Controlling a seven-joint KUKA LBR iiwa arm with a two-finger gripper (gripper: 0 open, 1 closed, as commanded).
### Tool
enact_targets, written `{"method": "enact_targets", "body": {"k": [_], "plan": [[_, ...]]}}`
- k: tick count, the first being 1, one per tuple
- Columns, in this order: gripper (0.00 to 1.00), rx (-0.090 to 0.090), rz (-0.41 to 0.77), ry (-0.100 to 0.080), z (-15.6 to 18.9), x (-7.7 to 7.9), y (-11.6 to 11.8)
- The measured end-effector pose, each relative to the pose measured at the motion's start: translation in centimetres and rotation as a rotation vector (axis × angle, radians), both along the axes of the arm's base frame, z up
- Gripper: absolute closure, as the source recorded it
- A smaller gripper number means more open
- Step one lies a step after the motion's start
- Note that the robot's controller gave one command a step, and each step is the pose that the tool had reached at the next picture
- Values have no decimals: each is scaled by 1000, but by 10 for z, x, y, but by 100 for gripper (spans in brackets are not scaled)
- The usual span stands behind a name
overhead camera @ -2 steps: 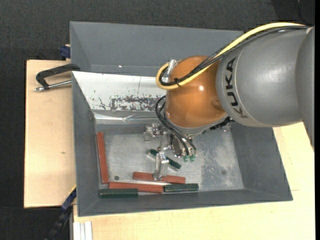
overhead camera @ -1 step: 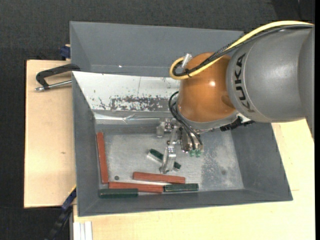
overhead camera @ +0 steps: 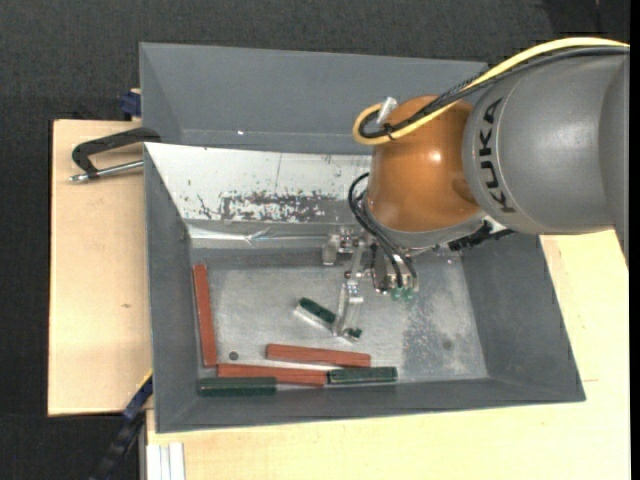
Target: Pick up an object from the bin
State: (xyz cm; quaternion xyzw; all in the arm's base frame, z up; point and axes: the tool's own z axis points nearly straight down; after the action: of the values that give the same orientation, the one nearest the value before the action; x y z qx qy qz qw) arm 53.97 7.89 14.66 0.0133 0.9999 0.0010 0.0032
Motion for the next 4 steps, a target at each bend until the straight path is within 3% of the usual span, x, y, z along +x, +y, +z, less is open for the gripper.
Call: {"method": "enact_targets", "body": {"k": [1,2,4], "plan": [[0,1,-201,5,-53,-2,4],[100,0,-237,8,-76,-7,9],[100,-1,-236,10,-72,-8,8]]}}
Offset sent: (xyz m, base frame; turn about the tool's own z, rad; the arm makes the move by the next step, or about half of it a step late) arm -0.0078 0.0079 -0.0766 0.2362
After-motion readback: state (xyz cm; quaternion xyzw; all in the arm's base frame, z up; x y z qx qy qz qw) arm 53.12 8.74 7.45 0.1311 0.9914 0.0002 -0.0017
